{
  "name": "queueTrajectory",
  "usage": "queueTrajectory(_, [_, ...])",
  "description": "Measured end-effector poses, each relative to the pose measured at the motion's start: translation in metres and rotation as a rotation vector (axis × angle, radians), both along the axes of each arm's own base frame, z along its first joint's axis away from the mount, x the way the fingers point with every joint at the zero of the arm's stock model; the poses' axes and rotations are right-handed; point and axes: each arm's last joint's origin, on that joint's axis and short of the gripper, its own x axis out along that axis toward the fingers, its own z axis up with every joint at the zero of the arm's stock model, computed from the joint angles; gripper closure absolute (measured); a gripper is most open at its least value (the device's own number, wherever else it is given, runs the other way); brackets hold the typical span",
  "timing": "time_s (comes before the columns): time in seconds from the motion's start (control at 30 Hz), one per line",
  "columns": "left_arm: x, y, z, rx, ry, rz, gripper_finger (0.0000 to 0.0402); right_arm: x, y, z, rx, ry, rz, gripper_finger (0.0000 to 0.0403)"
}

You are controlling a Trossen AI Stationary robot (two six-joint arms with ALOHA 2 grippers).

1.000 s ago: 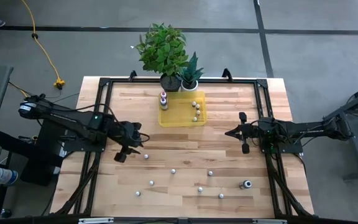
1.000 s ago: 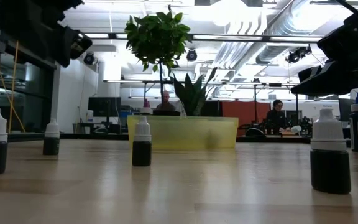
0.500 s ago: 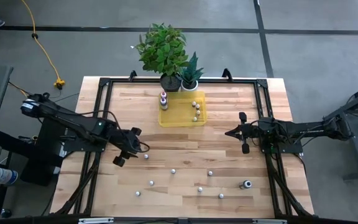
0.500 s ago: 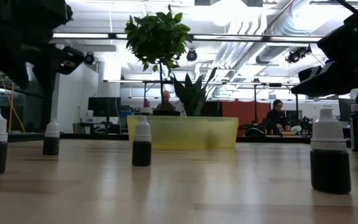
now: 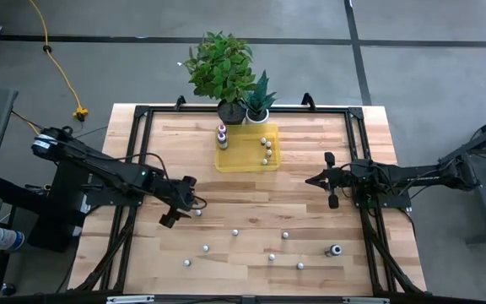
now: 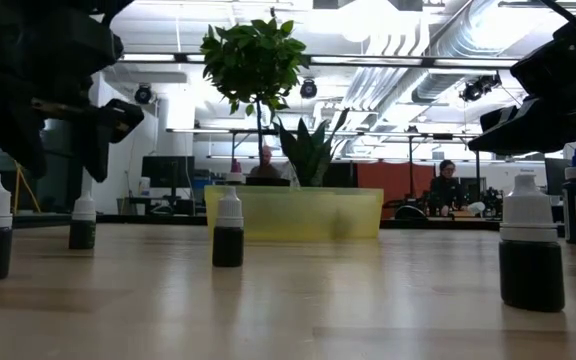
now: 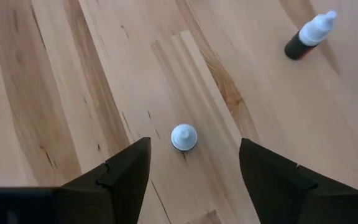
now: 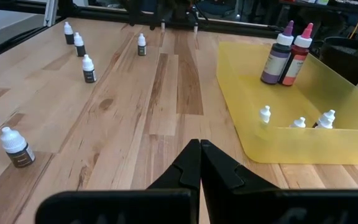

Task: Pick & Place food coloring
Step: Put the top left small green food coloring bottle into the yellow bin

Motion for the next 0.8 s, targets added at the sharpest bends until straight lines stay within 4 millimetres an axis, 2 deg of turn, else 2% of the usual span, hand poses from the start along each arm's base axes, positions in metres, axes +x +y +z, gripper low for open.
queueTrajectory(0.27, [-0.001, 0.001, -0.014, 0.023, -0.022, 0.025, 0.0165, 0.000, 0.000, 0.000, 0.000, 0.001, 0.000, 0.0402])
queueTrajectory(0.5, [0.007, -0.001, -0.018, 0.017, -0.065, 0.034, 0.0165, 0.000, 0.000, 0.000, 0.000, 0.000, 0.000, 0.0402])
queueTrajectory(0.8, [0.010, -0.001, -0.027, 0.026, -0.023, 0.034, 0.0165, 0.000, 0.000, 0.000, 0.000, 0.000, 0.000, 0.0402])
